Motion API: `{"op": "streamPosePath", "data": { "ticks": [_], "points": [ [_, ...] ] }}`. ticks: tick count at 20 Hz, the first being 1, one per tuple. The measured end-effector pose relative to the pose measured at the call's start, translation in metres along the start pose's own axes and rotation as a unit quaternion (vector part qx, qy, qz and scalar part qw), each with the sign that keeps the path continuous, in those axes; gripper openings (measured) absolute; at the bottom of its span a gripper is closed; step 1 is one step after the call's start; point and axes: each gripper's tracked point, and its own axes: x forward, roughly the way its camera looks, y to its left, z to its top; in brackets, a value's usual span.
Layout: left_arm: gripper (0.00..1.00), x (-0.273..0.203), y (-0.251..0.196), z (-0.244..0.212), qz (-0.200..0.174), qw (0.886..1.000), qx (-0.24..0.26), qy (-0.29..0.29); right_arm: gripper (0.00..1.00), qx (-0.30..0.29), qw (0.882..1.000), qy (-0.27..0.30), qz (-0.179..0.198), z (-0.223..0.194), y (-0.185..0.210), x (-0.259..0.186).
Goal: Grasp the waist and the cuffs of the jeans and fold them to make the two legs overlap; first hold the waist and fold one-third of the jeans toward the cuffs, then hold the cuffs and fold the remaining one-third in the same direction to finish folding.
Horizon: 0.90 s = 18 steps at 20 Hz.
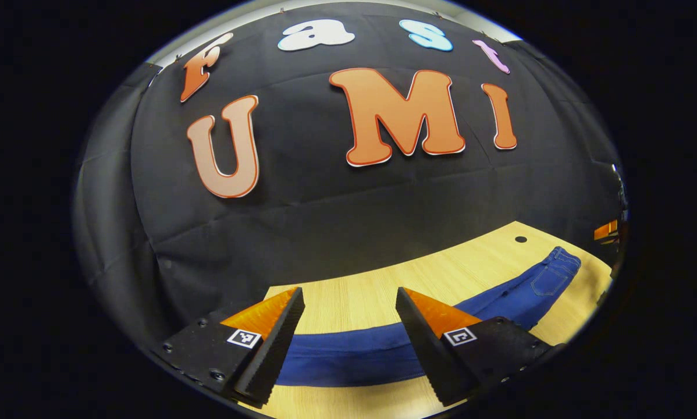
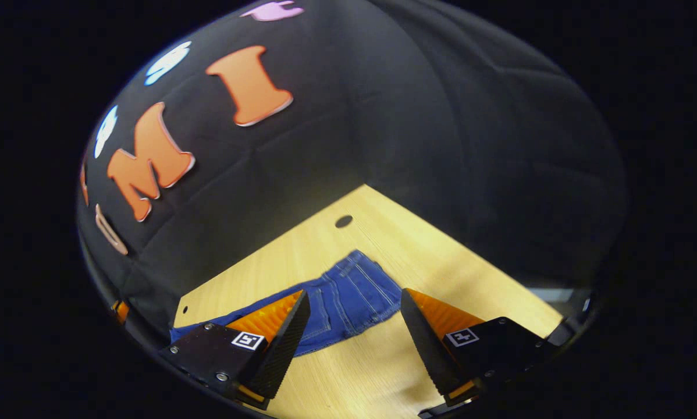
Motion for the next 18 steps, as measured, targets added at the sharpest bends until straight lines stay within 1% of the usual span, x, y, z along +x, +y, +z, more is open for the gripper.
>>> {"op": "streamPosePath", "data": {
  "ticks": [3, 6, 8, 9, 11, 15, 16, 17, 18],
  "points": [
    [0.98, -0.003, 0.001, -0.014, 0.007, 1.0, 0.0, 0.013, 0.98, 0.079, 0.996, 0.036, -0.011, -0.016, -0.02, 0.028],
    [0.98, -0.007, 0.007, -0.027, 0.016, 1.0, -0.01, 0.025, 0.98, 0.141, 0.988, 0.063, -0.027, -0.029, -0.034, 0.058],
    [0.98, -0.008, 0.013, -0.033, 0.025, 0.999, -0.014, 0.033, 0.97, 0.178, 0.981, 0.076, -0.03, -0.035, -0.037, 0.074],
    [1.0, -0.01, 0.016, -0.036, 0.03, 0.999, -0.012, 0.035, 0.97, 0.191, 0.978, 0.079, -0.034, -0.039, -0.037, 0.08],
    [0.98, -0.012, 0.02, -0.039, 0.035, 0.999, -0.012, 0.039, 0.97, 0.198, 0.976, 0.084, -0.041, -0.042, -0.041, 0.093],
    [0.98, -0.012, 0.021, -0.045, 0.04, 0.998, -0.013, 0.044, 0.97, 0.228, 0.97, 0.077, -0.036, -0.034, -0.033, 0.11],
    [1.0, -0.01, 0.02, -0.045, 0.04, 0.998, -0.014, 0.044, 0.93, 0.233, 0.968, 0.085, -0.039, -0.037, -0.034, 0.111],
    [0.98, -0.008, 0.019, -0.046, 0.039, 0.998, -0.013, 0.045, 0.88, 0.234, 0.967, 0.09, -0.05, -0.041, -0.039, 0.115],
    [0.98, -0.006, 0.019, -0.045, 0.038, 0.998, -0.009, 0.045, 0.75, 0.236, 0.966, 0.087, -0.056, -0.042, -0.04, 0.119]
  ]
}}
